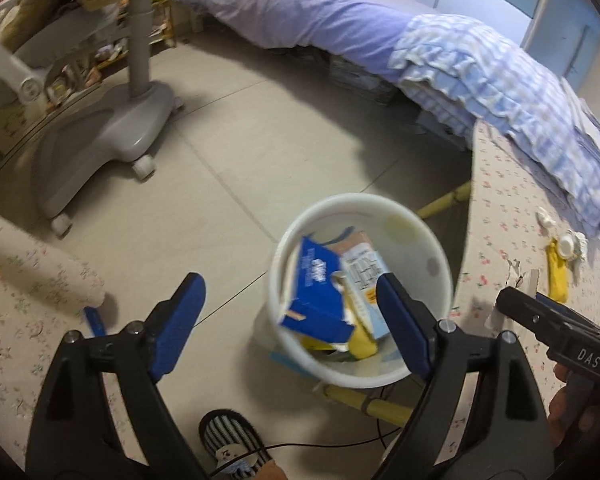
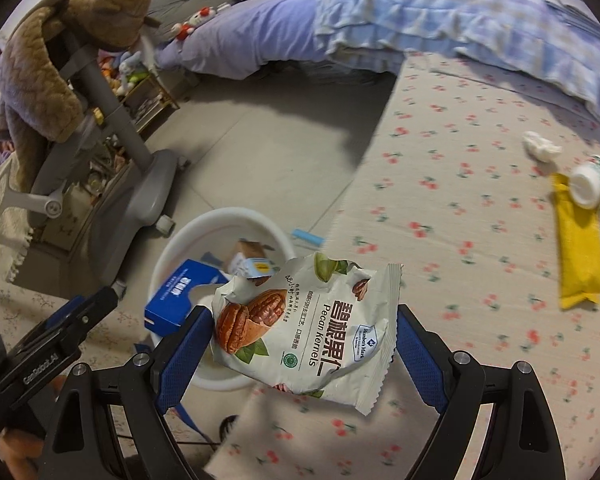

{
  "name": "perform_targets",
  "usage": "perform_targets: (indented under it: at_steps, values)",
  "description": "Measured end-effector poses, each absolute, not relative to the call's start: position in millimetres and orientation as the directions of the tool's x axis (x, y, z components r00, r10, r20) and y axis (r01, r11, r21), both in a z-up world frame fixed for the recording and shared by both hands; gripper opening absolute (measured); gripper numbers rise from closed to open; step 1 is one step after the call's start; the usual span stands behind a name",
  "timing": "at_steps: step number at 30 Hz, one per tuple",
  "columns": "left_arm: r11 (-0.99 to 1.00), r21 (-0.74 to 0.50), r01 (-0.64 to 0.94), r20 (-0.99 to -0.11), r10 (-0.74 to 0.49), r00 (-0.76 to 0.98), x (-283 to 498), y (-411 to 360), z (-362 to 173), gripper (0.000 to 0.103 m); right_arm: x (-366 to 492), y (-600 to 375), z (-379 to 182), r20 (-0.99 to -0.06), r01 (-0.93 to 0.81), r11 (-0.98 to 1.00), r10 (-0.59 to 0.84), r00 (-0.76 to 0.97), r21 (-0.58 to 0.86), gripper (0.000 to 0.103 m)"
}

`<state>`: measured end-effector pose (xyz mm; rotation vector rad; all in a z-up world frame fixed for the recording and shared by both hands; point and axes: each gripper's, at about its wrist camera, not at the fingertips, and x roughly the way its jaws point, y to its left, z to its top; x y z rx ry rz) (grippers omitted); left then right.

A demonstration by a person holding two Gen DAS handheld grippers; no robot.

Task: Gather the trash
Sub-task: 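Carry the tissue box and snack bag over the bin and release both, then grasp the yellow snack packet with the left tool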

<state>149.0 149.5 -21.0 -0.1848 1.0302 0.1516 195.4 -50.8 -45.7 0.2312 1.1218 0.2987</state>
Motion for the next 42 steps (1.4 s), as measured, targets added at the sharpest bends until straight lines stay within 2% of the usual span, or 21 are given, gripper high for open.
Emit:
perform_targets:
  at_steps: [7,8,9,12,27,42]
  values:
    - [0.952,-0.065,-0.3,-0.879,0.087,0.468,145,171,-23,0.088,205,-30,-53,-0.834,-0.141,0.92,0.391,0.389,0.365,0.093]
    - [0.95,-0.063,-0.306,-0.878,0.093,0.469,144,172,-22,0.089,206,-28,-53,-0.817,-0.148,0.905,0.424,0.39,0.399,0.095]
    - [0.949,-0.061,-0.31,-0.877,0.097,0.47,143,173,-21,0.089,207,-27,-53,-0.8,-0.154,0.889,0.456,0.391,0.432,0.102]
    - [0.947,-0.06,-0.315,-0.874,0.102,0.474,141,175,-20,0.089,208,-24,-50,-0.775,-0.162,0.871,0.487,0.402,0.463,0.103]
    - [0.969,-0.062,-0.239,-0.87,0.065,0.489,140,153,-17,0.089,196,-95,-29,-0.809,-0.063,0.93,0.348,0.473,0.363,0.103]
    - [0.991,-0.082,-0.11,-0.863,-0.015,0.504,147,69,-10,0.089,163,-222,-5,-0.817,0.079,0.952,0.21,0.536,0.296,0.103]
